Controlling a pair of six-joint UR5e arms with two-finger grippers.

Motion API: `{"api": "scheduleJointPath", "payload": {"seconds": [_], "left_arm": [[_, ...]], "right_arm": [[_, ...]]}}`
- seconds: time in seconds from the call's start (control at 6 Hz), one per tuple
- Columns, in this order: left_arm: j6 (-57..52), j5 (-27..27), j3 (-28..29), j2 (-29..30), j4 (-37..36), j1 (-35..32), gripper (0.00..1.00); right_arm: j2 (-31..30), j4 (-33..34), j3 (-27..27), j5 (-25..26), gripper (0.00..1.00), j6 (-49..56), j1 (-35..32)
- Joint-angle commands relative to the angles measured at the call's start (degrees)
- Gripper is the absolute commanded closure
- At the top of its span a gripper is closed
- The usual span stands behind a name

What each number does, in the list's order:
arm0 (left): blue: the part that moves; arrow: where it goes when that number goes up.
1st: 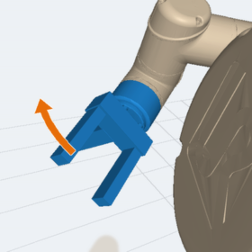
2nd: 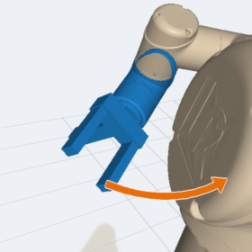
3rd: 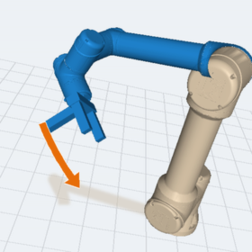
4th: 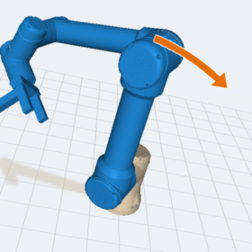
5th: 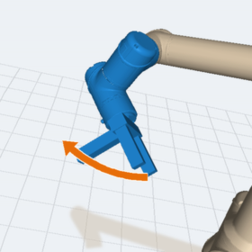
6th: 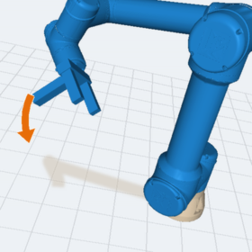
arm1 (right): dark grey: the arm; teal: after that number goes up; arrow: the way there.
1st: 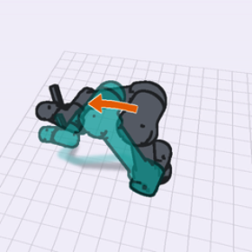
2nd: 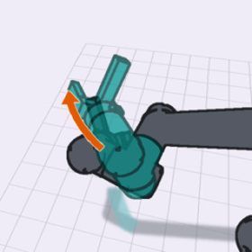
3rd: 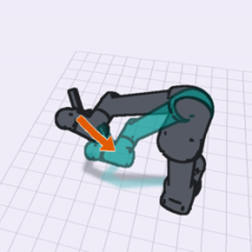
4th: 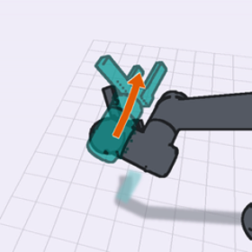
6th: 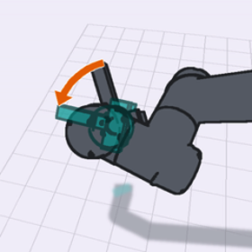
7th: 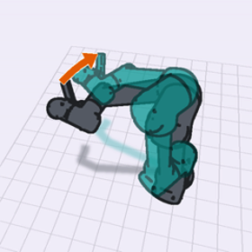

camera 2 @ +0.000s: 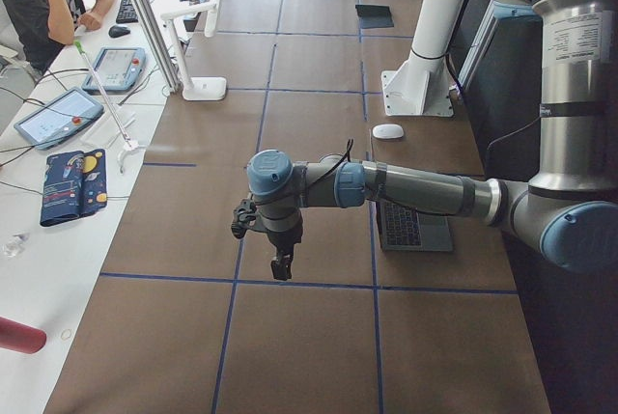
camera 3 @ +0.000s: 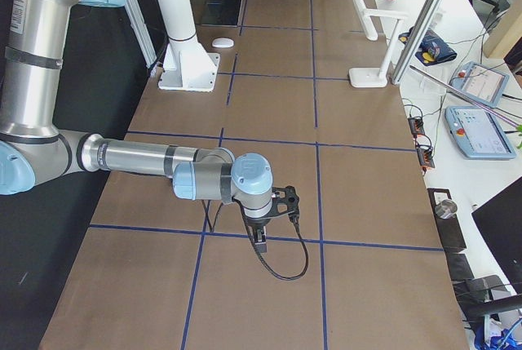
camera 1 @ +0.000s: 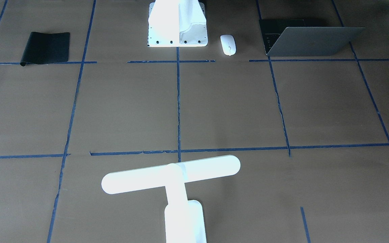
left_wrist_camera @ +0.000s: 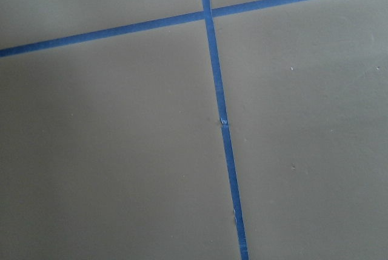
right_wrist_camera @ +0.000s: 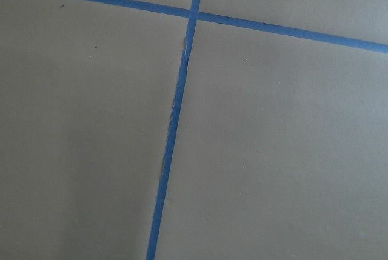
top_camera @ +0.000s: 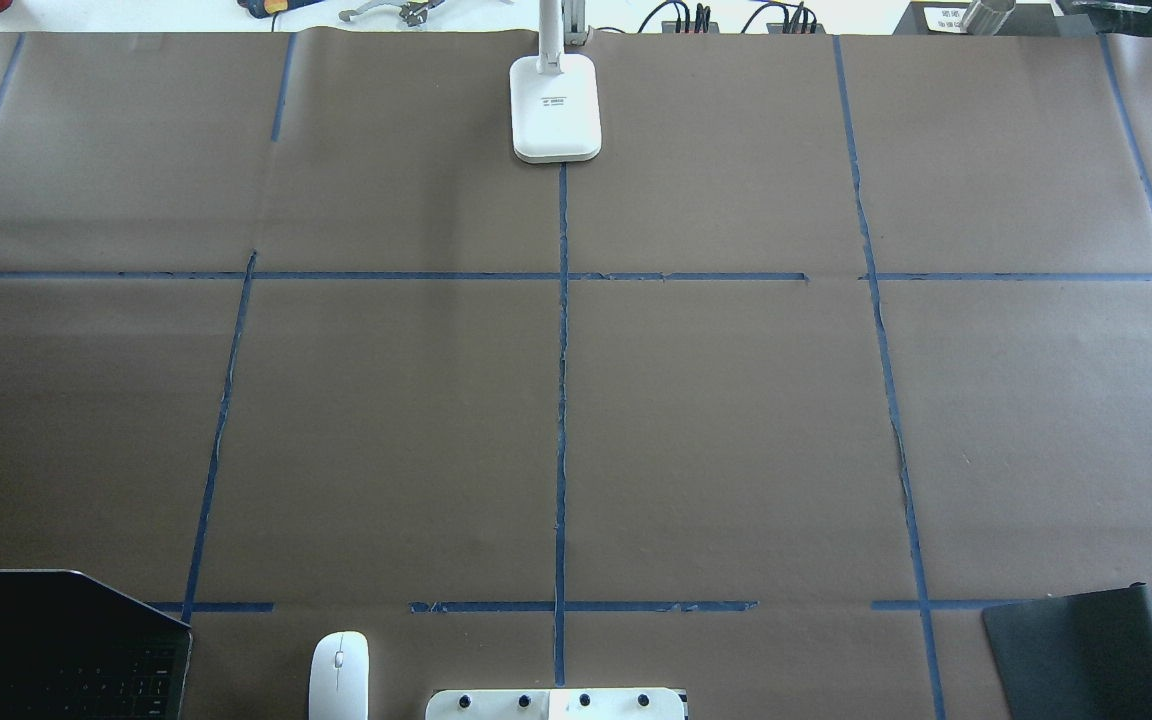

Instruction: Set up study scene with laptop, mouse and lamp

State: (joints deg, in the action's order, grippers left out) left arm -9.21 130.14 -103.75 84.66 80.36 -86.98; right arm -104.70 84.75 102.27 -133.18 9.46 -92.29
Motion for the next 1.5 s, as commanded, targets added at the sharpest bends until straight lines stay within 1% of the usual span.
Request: {"api": "scheduleJointPath", "payload": {"seconds": [0.0, 0.17, 0.33, 0.5, 0.67, 0.83, 1.0, 1.17, 1.33], "left_arm": [[0.3, -0.4, 0.9, 2.4, 4.9, 0.2, 0.0], [0.4, -0.2, 0.8, 3.0, 6.2, 0.2, 0.0], [1.2, 0.1, 1.4, 3.7, 6.0, 0.5, 0.0], [1.8, 0.9, 0.5, 3.2, 6.3, 0.5, 0.0], [1.9, 3.8, 1.5, 4.0, 6.4, 0.6, 0.0], [1.8, 4.0, 0.4, 3.7, 8.7, 0.6, 0.0], [2.4, 4.9, 0.2, 3.4, 14.1, 0.7, 0.0], [2.1, 5.8, 0.0, 3.5, 18.7, 3.6, 0.0], [2.1, 9.7, -0.2, 3.1, 25.2, 6.5, 0.0]], "right_arm": [[0.0, -3.1, 0.4, 0.0, 0.0, -0.3, 0.0], [0.0, -3.1, 0.2, -0.3, 0.0, -0.5, 0.0], [-0.1, -3.2, 0.1, -0.4, 0.0, -1.6, 0.0], [-0.1, -3.5, 0.1, 0.0, 0.0, -1.3, 0.0], [0.0, -3.4, 0.1, 0.1, 0.0, -1.3, 0.0], [0.0, -3.4, 0.2, 0.0, 0.0, -1.6, 0.0], [0.0, -3.4, 0.6, -0.3, 0.0, -1.7, 0.0], [0.0, -3.4, 0.6, -0.2, 0.0, -1.6, 0.0], [-0.1, -3.5, 0.6, -0.2, 0.0, -1.6, 0.0]]}}
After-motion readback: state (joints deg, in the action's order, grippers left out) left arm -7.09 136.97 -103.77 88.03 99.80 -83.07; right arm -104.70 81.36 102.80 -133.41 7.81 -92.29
